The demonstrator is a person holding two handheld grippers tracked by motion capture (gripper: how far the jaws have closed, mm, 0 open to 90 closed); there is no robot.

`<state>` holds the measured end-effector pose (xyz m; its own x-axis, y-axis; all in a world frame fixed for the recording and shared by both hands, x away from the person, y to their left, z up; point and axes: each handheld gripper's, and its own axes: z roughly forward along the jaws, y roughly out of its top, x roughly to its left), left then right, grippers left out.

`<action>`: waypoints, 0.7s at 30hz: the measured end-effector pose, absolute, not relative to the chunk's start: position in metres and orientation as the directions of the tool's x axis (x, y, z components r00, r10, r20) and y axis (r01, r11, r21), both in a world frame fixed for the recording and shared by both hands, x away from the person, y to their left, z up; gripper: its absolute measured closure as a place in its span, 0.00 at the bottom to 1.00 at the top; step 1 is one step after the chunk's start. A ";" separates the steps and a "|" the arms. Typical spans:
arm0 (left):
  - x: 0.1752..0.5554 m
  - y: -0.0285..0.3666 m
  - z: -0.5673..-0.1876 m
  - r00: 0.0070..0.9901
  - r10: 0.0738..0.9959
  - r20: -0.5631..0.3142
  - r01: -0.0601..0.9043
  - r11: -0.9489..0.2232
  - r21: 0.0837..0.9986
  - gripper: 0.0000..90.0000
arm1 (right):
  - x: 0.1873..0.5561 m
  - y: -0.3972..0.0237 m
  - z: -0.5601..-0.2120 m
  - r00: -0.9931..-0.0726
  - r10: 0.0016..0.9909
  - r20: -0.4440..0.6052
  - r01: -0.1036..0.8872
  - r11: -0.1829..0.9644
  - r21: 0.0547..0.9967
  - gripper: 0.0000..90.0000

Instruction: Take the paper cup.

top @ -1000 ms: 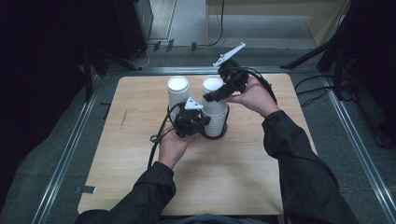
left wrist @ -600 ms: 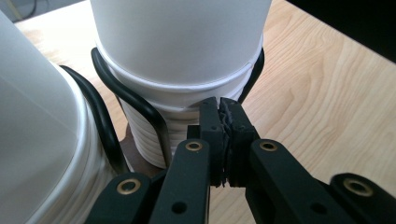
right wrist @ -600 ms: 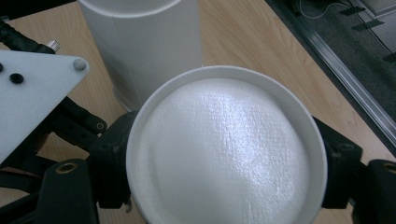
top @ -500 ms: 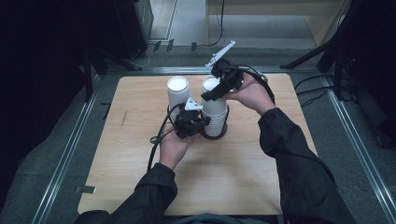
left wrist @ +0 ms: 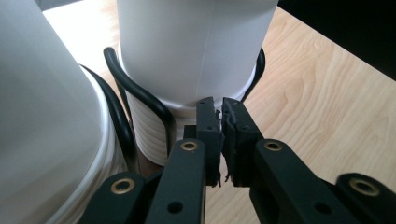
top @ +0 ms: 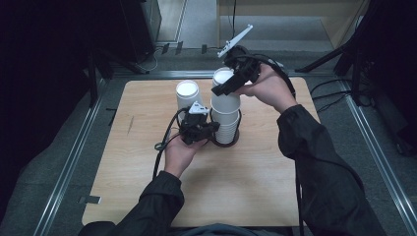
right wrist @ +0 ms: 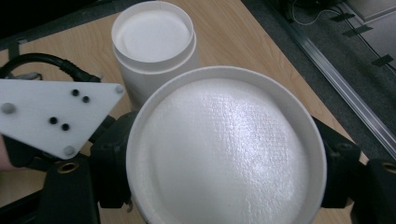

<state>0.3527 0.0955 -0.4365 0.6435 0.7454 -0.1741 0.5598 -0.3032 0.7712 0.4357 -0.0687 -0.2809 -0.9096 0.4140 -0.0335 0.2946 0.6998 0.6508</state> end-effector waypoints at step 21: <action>0.339 0.113 -0.422 0.752 0.636 -0.173 0.523 -0.417 0.743 0.72 | 0.395 -0.103 -0.230 -0.913 0.408 -0.017 0.300 0.697 0.651 0.27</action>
<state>0.3388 0.1132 -0.4219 0.7522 0.6359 -0.1726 0.5230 -0.4169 0.7434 0.3949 -0.1026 -0.2296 -0.9129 0.4079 -0.0168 0.2996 0.6972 0.6512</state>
